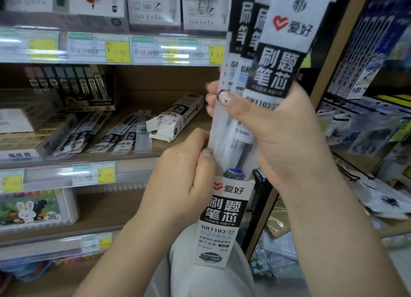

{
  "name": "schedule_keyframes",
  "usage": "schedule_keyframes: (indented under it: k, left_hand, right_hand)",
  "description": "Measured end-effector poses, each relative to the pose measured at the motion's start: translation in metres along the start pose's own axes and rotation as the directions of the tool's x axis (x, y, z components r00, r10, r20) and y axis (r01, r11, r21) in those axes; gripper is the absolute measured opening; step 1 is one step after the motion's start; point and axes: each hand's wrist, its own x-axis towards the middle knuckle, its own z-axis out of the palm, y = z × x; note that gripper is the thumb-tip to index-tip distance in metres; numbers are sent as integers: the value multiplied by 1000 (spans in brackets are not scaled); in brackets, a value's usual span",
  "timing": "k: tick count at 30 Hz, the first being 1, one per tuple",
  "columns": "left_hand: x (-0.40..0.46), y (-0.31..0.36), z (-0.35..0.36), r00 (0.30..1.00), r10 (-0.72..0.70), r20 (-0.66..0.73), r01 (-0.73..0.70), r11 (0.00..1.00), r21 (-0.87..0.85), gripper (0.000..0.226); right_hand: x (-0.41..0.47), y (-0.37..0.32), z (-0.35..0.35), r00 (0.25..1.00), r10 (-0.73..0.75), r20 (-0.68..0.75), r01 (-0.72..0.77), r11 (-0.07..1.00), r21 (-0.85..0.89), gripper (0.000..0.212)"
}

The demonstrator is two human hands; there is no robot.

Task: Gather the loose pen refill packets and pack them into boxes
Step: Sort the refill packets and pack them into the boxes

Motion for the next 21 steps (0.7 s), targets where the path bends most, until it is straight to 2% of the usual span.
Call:
schedule_keyframes:
  k: [7,12,15,17,21]
  left_hand:
    - [-1,0,2,1000,-13,-10,13,1000,-6,19]
    - [-2,-3,0,999,-40,-28,40,999,-3,27]
    - [-1,-2,0,997,-64,-33,64,998,-9,36]
    - [-1,-2,1,996,-77,-38,76,997,-22,34]
    - [-1,-2,1,998,-58,-37,58,998,3,34]
  right_hand:
    - [-2,-4,-3,1000,13,-16,-18,930,-367,33]
    - [-4,-3,-5,997,47,-60,-72,854,-516,37]
    - [-6,1,-5,992,128,-20,-119,845,-521,36]
    - [-8,1,-4,990,144,-5,-127,861,-493,34]
    - [-8,1,0,994,95,-55,-105,973,-204,24]
